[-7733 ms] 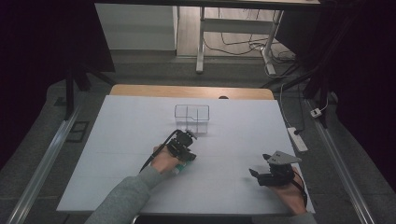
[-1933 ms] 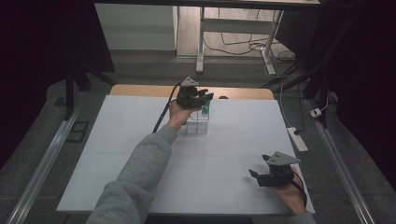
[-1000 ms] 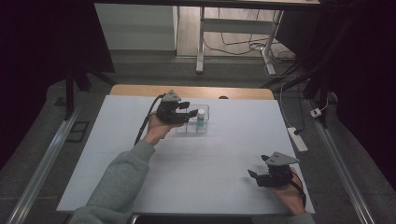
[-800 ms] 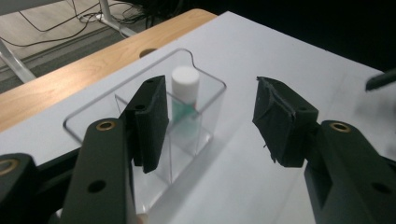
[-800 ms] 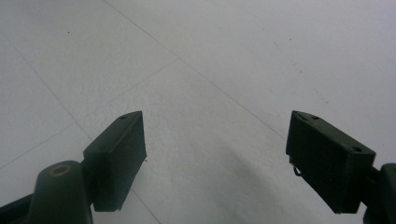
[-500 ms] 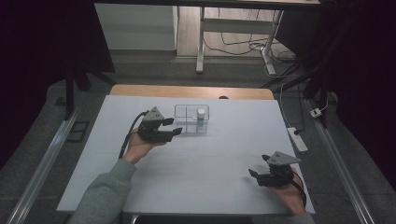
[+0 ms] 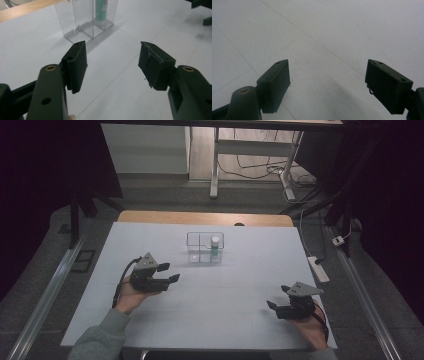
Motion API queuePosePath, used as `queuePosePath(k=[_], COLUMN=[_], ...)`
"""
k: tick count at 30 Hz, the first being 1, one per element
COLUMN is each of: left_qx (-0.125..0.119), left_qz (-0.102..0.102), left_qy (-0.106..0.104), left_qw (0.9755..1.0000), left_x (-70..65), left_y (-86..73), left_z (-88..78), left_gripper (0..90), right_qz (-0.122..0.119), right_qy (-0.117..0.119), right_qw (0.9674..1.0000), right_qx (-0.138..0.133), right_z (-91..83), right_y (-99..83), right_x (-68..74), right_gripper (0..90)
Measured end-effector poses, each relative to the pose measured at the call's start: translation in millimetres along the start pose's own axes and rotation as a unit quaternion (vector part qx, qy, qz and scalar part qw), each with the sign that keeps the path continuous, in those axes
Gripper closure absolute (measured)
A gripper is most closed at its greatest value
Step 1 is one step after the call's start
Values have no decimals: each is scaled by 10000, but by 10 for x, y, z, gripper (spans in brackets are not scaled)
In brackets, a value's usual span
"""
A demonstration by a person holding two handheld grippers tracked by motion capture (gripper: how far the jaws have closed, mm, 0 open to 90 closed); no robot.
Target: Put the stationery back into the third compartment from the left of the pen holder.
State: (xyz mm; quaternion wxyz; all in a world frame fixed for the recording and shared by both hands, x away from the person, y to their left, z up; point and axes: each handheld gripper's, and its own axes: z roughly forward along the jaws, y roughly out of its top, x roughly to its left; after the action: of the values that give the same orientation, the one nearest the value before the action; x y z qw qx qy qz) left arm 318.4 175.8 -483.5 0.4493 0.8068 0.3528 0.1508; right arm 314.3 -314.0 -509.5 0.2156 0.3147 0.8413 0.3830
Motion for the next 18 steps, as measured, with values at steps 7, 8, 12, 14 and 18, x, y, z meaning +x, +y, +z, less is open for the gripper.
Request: queuePosePath(k=[7,8,12,14,18], left_qx=[106,133,136,165,196], left_qz=[-52,-39,-127,-137,-146], left_qy=[28,49,65,73,117], left_qw=[9999,9999,9998,9997,9996], left_x=[-30,-35,-38,-42,-51], left_y=[-236,-269,-385,-443,-517], left_z=[-103,-122,-199,-229,-263], left_gripper=[380,379,373,365,364], right_qz=[1,0,14,-9,-24], right_qy=[15,13,8,3,18], right_qw=[10000,10000,10000,10000,10000], right_qx=[-2,0,16,37,2], right_z=[11,12,17,19,21], right_y=[-3,-4,-5,-6,-7], right_x=[-12,-12,-12,-16,-15], right_gripper=[194,194,194,194,194])
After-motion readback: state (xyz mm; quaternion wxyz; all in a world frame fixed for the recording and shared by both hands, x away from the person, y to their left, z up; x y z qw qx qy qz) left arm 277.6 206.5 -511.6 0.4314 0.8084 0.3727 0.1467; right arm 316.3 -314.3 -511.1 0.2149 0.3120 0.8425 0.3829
